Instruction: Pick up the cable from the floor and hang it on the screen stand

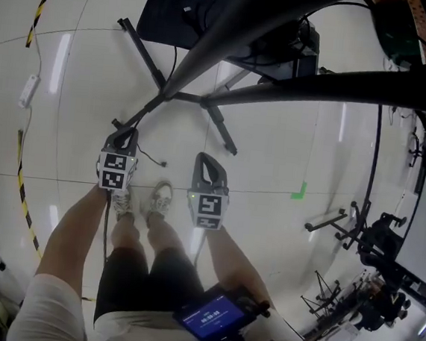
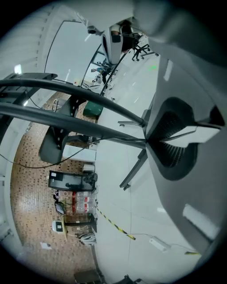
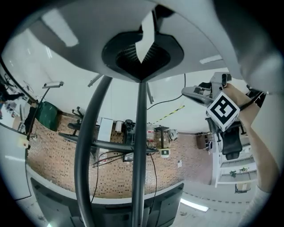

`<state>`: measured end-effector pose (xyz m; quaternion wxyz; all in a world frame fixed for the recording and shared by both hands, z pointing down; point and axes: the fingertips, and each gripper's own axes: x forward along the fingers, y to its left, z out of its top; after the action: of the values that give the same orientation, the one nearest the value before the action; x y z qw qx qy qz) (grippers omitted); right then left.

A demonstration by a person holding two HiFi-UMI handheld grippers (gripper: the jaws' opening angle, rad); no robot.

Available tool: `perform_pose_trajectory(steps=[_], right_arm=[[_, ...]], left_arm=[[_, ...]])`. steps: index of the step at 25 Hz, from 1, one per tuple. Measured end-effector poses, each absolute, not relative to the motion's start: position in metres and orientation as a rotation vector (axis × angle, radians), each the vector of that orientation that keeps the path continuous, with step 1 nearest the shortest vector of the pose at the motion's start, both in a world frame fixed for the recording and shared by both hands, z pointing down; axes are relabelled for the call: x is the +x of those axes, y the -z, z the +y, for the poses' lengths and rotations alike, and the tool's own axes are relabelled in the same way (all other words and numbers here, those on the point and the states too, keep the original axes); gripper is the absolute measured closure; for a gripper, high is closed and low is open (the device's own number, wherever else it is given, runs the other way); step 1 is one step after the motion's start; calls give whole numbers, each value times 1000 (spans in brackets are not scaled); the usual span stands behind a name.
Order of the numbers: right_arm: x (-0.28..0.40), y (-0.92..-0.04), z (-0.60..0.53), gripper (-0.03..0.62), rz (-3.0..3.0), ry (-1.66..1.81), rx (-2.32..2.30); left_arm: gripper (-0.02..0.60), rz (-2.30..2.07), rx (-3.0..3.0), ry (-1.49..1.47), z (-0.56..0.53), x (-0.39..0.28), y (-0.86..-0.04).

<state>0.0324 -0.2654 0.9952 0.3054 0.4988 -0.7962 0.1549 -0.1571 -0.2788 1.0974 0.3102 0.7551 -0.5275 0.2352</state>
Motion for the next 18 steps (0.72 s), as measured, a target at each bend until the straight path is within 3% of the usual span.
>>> perform_pose_trajectory(steps=[18], right_arm=[[-10,-835,-274,580,-2191,-290,1278]], left_arm=[[563,-1709,1888,-605,-232,-277,-919]])
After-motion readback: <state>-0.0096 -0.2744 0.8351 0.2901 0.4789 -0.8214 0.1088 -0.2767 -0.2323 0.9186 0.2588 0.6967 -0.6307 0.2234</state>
